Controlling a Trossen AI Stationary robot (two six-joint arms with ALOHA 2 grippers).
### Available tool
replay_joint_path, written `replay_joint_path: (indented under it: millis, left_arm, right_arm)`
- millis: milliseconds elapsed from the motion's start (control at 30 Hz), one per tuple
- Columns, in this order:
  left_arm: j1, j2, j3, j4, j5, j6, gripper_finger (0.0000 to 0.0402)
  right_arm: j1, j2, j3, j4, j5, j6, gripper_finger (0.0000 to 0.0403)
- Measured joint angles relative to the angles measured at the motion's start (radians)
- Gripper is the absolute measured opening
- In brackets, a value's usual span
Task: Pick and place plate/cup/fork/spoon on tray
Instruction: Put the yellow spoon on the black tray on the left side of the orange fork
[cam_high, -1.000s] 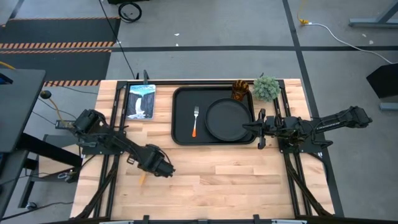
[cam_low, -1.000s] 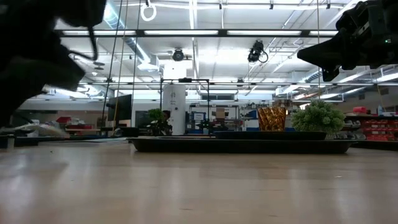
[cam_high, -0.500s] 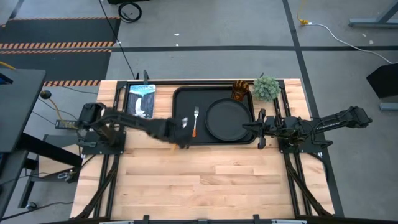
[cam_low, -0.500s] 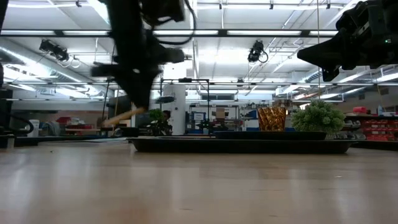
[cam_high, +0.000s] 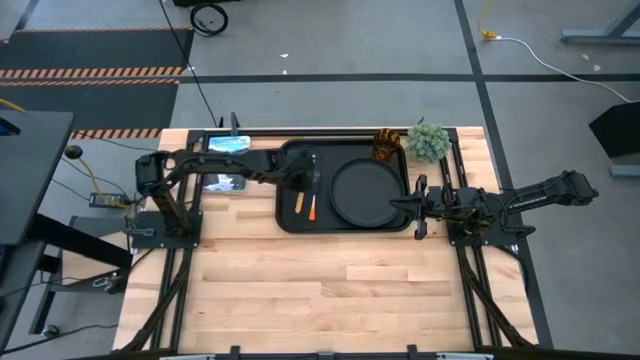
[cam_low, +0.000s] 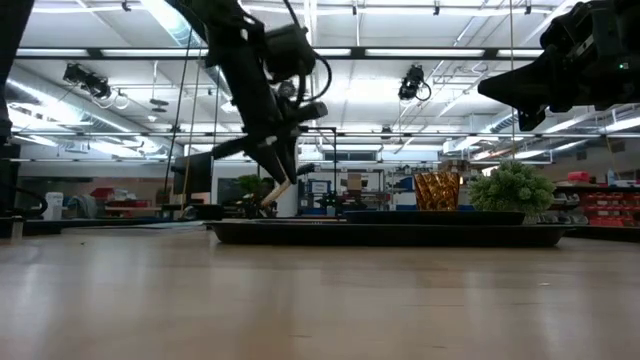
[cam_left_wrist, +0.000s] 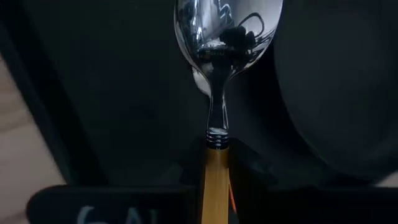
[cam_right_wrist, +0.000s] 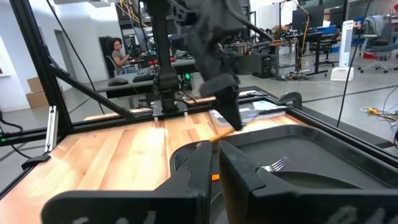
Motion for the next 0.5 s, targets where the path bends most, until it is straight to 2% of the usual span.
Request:
replay_joint_path:
  millis: [333,433,500]
  left_arm:
    - [0.040,0.106,0.000,0.020,0.112,-0.006,0.0061]
    - [0.039,0.124,0.000,0.016,0.127,-0.016,0.0079]
    - [0.040,0.125,0.000,-0.002,0.124,-0.018,0.0105]
  right_arm:
    - [0.000,0.000,0.000,0.001,-0.001,0.000,0.0034]
    - [0.000,0.000,0.000,0.001,-0.001,0.000,0.0034]
    - [0.000,0.000,0.000,0.001,-0.001,0.000,0.0034]
